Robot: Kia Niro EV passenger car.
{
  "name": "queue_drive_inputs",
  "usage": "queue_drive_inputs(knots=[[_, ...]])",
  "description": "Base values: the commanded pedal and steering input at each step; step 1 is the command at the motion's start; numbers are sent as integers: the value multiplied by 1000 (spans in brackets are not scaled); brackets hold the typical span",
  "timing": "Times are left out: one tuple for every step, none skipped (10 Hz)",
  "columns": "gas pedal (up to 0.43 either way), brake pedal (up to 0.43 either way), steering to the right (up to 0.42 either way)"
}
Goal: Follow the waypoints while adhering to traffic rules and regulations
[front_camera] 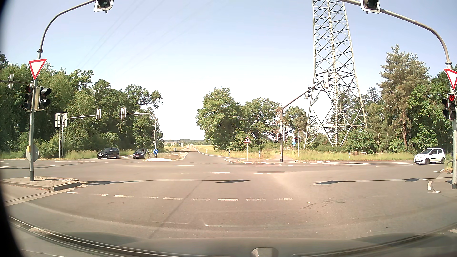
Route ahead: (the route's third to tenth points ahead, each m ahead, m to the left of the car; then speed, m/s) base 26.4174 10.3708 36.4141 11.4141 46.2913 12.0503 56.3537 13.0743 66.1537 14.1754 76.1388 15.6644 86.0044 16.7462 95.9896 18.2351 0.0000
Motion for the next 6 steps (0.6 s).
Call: queue_drive_inputs(knots=[[0, 311, -26], [0, 311, -26], [0, 311, -26], [0, 311, -26], [0, 305, -26], [0, 311, -26]])
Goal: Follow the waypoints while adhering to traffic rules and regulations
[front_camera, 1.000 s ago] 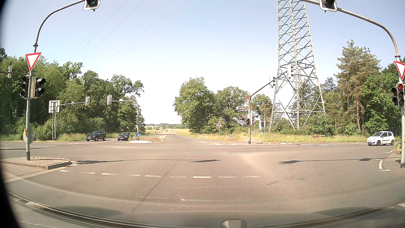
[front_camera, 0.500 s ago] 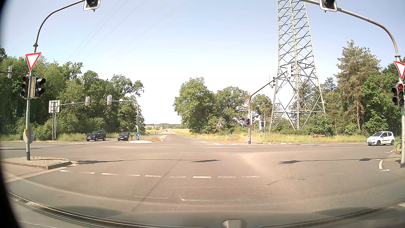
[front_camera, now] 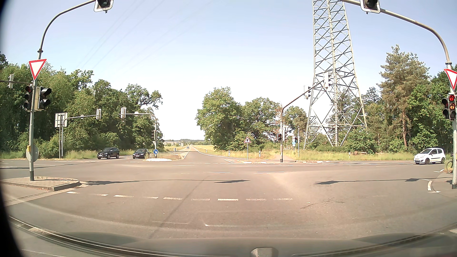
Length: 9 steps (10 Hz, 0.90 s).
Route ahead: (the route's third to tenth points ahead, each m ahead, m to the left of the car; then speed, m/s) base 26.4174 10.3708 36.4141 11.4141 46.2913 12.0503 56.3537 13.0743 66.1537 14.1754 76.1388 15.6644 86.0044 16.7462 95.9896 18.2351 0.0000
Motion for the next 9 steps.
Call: queue_drive_inputs(knots=[[0, 305, -26], [0, 311, -26], [0, 305, -26], [0, 311, -26], [0, 311, -26], [0, 311, -26], [0, 311, -26], [0, 305, -26], [0, 299, -26]])
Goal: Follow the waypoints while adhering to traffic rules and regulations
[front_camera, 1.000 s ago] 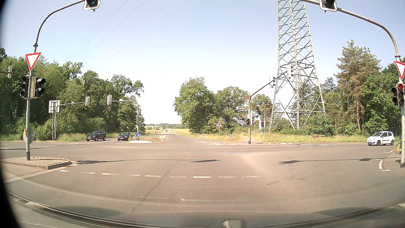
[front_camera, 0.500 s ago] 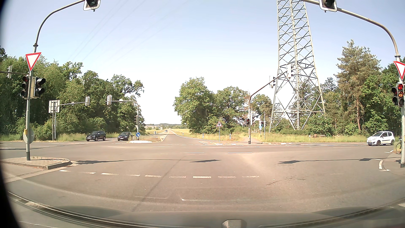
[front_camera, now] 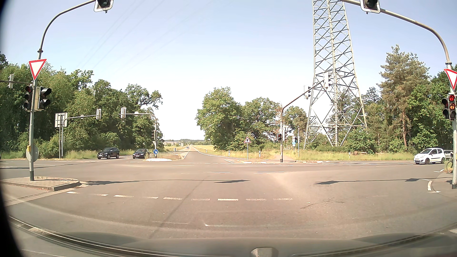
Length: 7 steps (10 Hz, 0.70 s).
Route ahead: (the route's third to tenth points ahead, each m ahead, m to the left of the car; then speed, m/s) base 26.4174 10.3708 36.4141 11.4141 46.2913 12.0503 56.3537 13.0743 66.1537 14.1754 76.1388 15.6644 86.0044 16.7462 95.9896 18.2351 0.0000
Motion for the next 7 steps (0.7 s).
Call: queue_drive_inputs(knots=[[0, 262, -26], [0, 201, -26], [0, 30, -26], [0, 30, -26], [0, 30, -26], [0, 30, -26], [0, 30, -26]])
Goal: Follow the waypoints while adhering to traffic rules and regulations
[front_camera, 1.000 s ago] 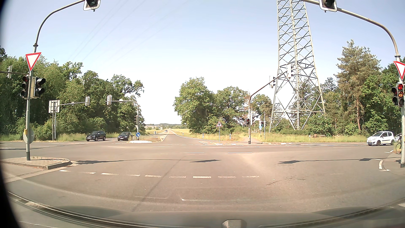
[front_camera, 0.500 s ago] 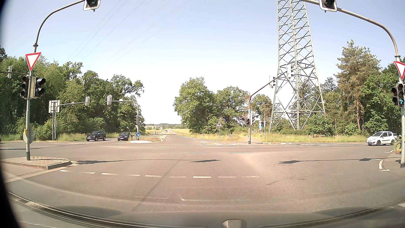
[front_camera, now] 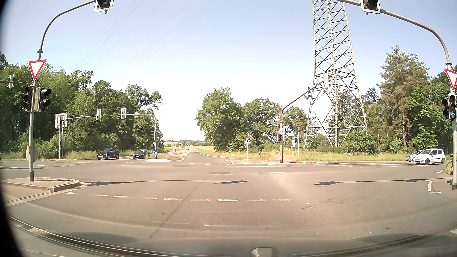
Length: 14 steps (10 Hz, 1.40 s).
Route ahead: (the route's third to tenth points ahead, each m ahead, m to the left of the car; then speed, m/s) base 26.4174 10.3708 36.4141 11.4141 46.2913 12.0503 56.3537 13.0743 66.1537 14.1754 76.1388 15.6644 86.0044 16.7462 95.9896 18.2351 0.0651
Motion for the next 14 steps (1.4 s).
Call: queue_drive_inputs(knots=[[0, 30, -26], [0, 30, -26], [47, 37, -26], [87, 30, -26], [130, 30, -26], [169, 30, -26], [209, 30, -26], [240, 30, -26], [260, 30, -26], [287, 30, -26], [311, 30, -26], [331, 30, -26], [331, 30, -27], [331, 30, -27]])
